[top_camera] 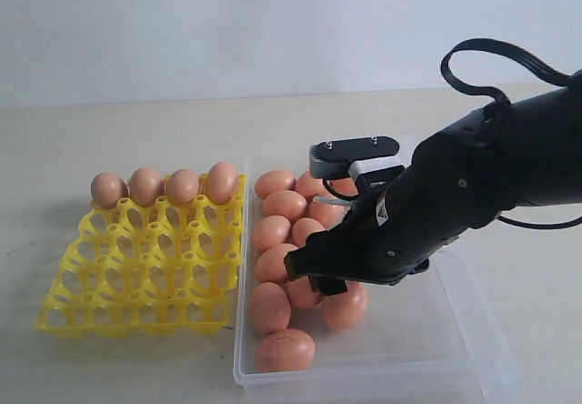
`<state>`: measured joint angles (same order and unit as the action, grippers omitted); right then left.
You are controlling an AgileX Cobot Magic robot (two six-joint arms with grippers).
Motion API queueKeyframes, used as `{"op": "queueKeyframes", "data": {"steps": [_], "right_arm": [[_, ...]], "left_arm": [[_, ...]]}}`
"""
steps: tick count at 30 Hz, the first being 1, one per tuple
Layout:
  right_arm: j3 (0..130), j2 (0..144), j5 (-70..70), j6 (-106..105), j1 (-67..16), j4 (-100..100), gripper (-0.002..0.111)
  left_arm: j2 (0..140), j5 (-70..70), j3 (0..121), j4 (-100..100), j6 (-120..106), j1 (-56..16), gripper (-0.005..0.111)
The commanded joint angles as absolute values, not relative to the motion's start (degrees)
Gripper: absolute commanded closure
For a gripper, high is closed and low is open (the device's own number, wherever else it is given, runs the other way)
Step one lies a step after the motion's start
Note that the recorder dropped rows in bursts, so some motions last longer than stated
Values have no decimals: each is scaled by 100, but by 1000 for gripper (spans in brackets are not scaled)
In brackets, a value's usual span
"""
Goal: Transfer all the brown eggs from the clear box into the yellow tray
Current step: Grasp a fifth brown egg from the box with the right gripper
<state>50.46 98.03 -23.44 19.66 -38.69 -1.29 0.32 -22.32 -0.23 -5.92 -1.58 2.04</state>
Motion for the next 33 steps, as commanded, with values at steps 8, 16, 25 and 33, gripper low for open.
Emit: {"op": "queueKeyframes", "data": {"steps": [8, 16, 25, 33], "right_arm": [[5008, 10174, -2207, 1971, -3819, -120, 42], [5008, 10389, -2193, 1957, -3819, -120, 44], [5008, 10389, -2081, 1745, -3819, 62, 108], [5008, 9436, -1979, 1290, -3838, 624, 108]], "left_arm": [[0, -2179, 0, -578, -130, 172, 107], [0, -2179, 0, -578, -130, 172, 107], [0, -2179, 0, -578, -130, 172, 107], [0, -2179, 0, -578, -130, 172, 107]]}}
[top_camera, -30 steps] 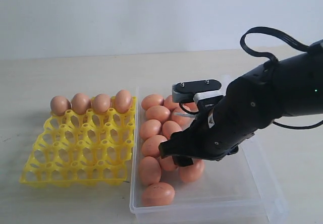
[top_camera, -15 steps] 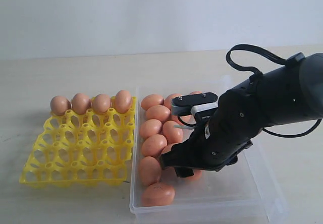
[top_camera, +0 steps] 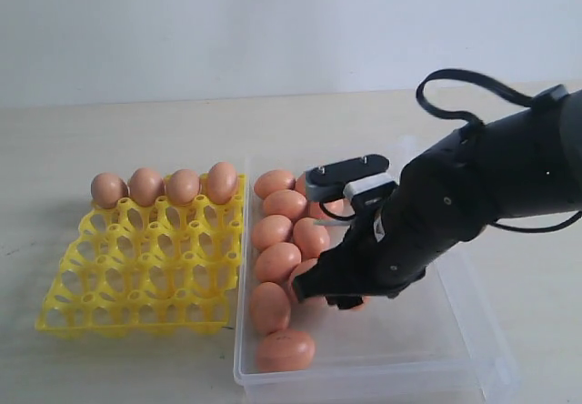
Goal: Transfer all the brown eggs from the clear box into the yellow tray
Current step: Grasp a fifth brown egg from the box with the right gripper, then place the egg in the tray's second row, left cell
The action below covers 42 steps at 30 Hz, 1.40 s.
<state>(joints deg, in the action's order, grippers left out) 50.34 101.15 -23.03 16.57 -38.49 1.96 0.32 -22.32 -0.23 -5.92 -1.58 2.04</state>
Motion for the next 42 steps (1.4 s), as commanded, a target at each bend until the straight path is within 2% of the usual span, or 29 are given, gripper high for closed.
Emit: {"op": "queueKeyframes", "data": {"steps": [1, 5, 8, 11, 24, 30, 42], "right_arm": [[5008, 9288, -1659, 1078, -3866, 651, 108], [5008, 9020, 120, -209, -4092, 648, 108], [5120, 9342, 1451, -791, -4350, 725, 108], [5539, 9948, 2100, -728, -4543, 1102, 108], [8297, 12500, 1855, -237, -5127, 1414, 108], [9298, 13184, 946, 60, -5229, 1422, 108], [9703, 13598, 762, 63, -5218, 1350, 108]], "left_arm": [[0, -2179, 0, -578, -130, 172, 107], [0, -2179, 0, -578, -130, 172, 107], [0, -2179, 0, -578, -130, 172, 107], [0, -2179, 0, -578, -130, 172, 107], [0, -2179, 0, -578, -130, 172, 107], [0, -2179, 0, -578, -130, 172, 107], [0, -2179, 0, -578, -130, 172, 107]]}}
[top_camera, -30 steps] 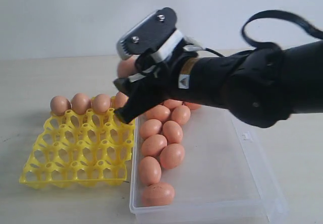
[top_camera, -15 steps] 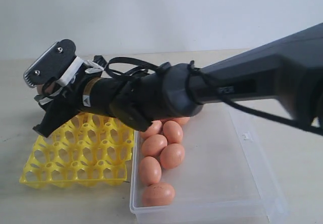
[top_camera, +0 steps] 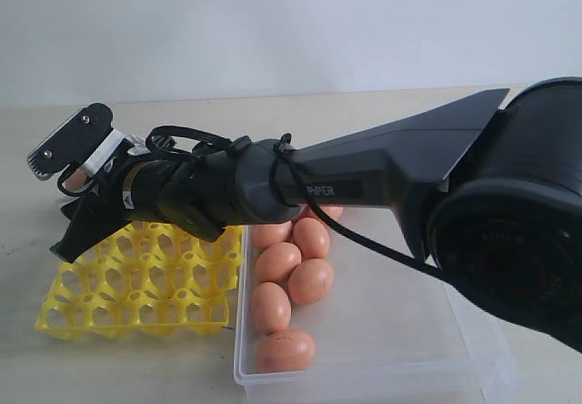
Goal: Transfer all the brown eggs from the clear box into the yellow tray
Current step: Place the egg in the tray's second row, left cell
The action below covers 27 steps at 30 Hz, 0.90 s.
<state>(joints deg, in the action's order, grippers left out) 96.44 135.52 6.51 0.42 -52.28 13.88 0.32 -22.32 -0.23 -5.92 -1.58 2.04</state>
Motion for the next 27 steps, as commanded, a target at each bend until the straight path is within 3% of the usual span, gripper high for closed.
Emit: {"op": "queueKeyframes", "data": {"steps": [1, 22, 25, 27], "right_arm": [[9703, 13610, 762, 63, -5218, 1350, 108], [10101, 13935, 523, 474, -5218, 1350, 95], [10101, 13935, 419, 474, -5218, 1350, 82], [10101, 13935, 420, 474, -5218, 1350, 67]], "left_arm": [[0, -2179, 0, -578, -130, 172, 107], [0, -2179, 0, -578, -130, 172, 107], [0, -2179, 0, -578, -130, 172, 107], [0, -2179, 0, -578, -130, 172, 107]]}}
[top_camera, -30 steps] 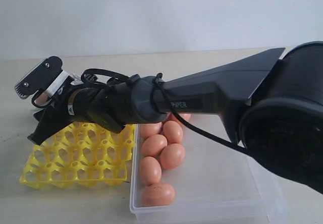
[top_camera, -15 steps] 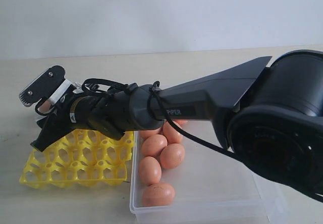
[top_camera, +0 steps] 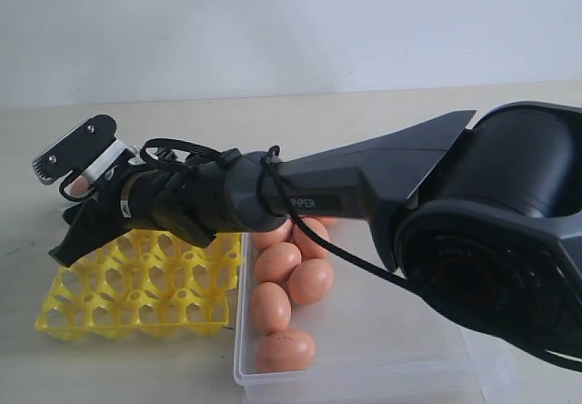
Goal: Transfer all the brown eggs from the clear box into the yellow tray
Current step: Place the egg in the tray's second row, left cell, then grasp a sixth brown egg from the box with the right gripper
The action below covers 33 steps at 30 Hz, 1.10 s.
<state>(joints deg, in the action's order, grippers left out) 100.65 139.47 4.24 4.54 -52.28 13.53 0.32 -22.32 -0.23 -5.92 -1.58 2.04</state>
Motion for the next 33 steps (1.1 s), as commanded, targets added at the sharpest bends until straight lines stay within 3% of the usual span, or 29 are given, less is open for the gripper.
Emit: {"op": "queueKeyframes", "data": {"steps": [1, 4, 11, 15, 27, 33], "right_arm": [[10101, 13925, 420, 474, -5218, 1350, 61], [10101, 13892, 281, 474, -5218, 1350, 46], [10090, 13320, -574, 454, -5218, 1474, 46], [9905, 12339, -2148, 454, -5197, 1971, 49], [5682, 9416, -2074, 2607, -4633, 1978, 53], [4585, 9142, -1097, 3065, -4221, 301, 45]], "left_arm": [[0, -2179, 0, -578, -130, 172, 107], [0, -2179, 0, -578, -130, 172, 107], [0, -2179, 0, -578, -130, 172, 107], [0, -2179, 0, -578, -130, 172, 107], [0, -2179, 0, -578, -130, 172, 107], [0, -2179, 0, -578, -130, 172, 107]]}}
